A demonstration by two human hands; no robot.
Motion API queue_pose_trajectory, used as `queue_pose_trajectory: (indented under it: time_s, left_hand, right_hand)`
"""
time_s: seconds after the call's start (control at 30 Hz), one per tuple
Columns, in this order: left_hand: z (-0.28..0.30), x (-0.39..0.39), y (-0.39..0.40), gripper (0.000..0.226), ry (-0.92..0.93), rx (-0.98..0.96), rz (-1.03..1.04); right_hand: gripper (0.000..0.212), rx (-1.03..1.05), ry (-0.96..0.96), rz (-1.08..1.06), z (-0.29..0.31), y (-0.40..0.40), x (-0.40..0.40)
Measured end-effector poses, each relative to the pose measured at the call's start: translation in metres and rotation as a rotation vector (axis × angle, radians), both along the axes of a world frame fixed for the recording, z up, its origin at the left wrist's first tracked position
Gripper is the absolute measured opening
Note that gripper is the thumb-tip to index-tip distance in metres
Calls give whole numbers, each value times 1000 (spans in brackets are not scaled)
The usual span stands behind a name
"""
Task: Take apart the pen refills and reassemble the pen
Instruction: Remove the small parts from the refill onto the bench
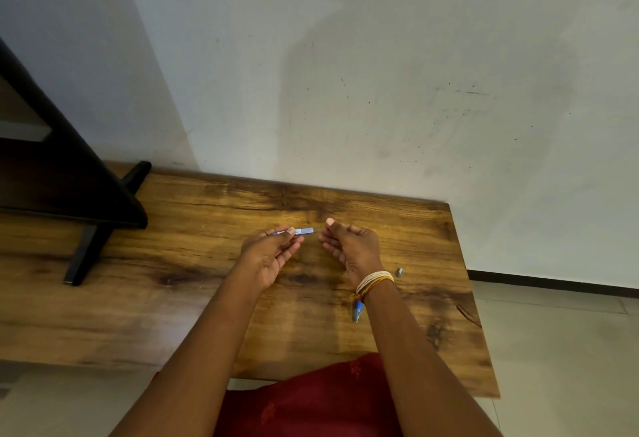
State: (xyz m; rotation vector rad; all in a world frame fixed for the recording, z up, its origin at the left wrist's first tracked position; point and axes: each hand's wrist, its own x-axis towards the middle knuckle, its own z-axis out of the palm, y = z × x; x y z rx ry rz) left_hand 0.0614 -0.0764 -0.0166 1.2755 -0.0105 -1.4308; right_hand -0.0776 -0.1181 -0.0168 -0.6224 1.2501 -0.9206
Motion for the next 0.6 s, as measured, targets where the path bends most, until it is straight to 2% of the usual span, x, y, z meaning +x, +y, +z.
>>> queue_pose_trajectory:
  time_s: [0.37, 0.6]
  left_hand:
    - [1, 1, -1, 10, 35, -5, -10]
    - [-2, -1, -2, 7, 82, -14, -4]
  right_hand:
    - [14, 6, -17, -69, 4, -6, -7]
    - [10, 118, -264, -140, 9, -4, -1]
